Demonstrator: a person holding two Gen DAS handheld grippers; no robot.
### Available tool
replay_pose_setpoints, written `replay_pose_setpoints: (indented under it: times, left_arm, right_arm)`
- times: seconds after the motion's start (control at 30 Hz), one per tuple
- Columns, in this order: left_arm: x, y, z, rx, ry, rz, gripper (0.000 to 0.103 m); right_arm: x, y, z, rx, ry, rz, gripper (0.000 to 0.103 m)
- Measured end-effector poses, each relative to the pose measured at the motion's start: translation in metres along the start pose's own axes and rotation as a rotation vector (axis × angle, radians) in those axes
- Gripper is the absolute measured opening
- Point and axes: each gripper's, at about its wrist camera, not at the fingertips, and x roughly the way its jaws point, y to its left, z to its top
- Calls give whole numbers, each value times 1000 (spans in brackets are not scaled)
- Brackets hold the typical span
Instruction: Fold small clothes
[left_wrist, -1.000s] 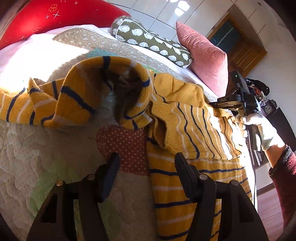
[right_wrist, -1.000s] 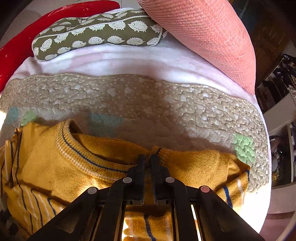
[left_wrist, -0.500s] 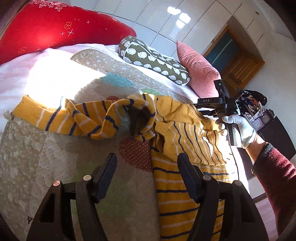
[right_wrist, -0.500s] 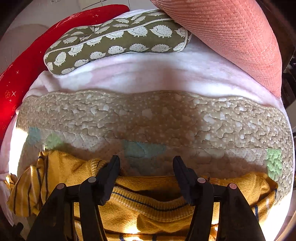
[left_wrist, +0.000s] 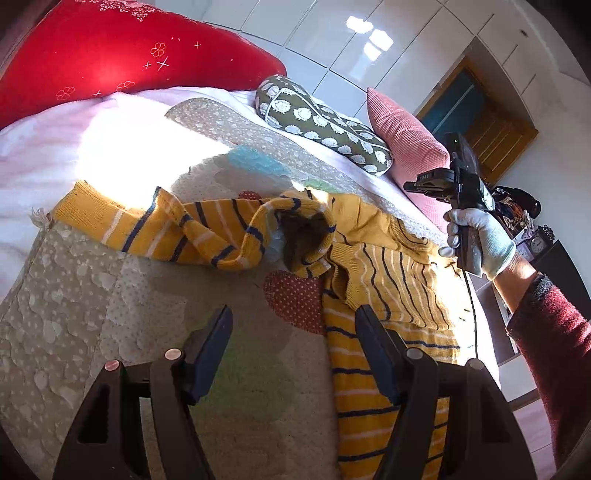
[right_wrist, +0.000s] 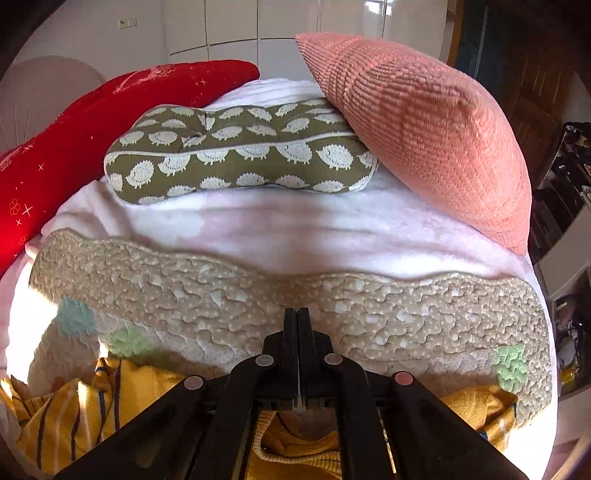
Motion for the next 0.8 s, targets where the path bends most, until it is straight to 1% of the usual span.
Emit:
replay_pose_setpoints:
  times: [0.03, 0.1, 0.13, 0.2, 0.23, 0.27, 0.3, 0.33, 0.37, 0.4, 0.43, 0.5, 0.53, 0.57, 0.6, 0.67, 0.77, 0.8]
  left_arm:
    - [-1, 3, 1, -6, -2, 5, 68]
    - [-2, 11, 3, -25, -8, 23, 68]
    - [-3, 18, 5, -41, -11, 41, 69]
    - [-3, 35, 9, -88, -19, 68, 71]
    - [-4, 44, 12, -111, -22, 83, 71]
    - [-6, 53, 14, -134, -28, 100, 71]
    - [-10, 62, 17, -155, -40, 116, 71]
    - [-13, 71, 20, -174, -51, 133, 72]
    - [-16, 79, 23, -195, -56, 148, 73]
    - [-19, 89, 25, -221, -59, 154, 73]
    - [-24, 99, 27, -253, -62, 151, 73]
    - [-37, 117, 28, -305, -88, 156, 73]
    - [-46, 125, 27, -321, -110, 177, 73]
    - [-55, 132, 26, -334, -132, 205, 73]
    - [-63, 139, 24, -347, -150, 232, 74]
    - [-77, 153, 18, -383, -173, 259, 74]
    - [-94, 169, 7, -431, -181, 266, 74]
    - [-99, 173, 3, -437, -180, 269, 74]
  right_arm:
    - [0, 3, 3, 1, 6, 14, 2]
    - [9, 7, 0, 14, 102, 61, 5]
    - [11, 9, -4, 27, 140, 79, 5]
    - [2, 23, -21, 25, 159, 130, 5]
    - [-5, 33, -32, 3, 152, 144, 6]
    - [-14, 45, -40, -19, 140, 148, 9]
    - [-21, 56, -45, -33, 127, 168, 15]
    - [-28, 69, -52, -48, 122, 211, 20]
    - [-35, 83, -58, -67, 122, 253, 34]
    - [-43, 99, -63, -92, 116, 291, 43]
    - [-53, 118, -69, -133, 101, 333, 43]
    - [-78, 159, -81, -246, 52, 388, 45]
    - [-91, 185, -88, -327, 20, 406, 48]
    - [-102, 209, -100, -408, -1, 415, 57]
    - [-110, 233, -112, -486, -12, 425, 63]
    - [-115, 279, -134, -616, 2, 457, 63]
    - [-94, 339, -159, -739, 35, 416, 63]
    - [-83, 357, -164, -771, 39, 377, 63]
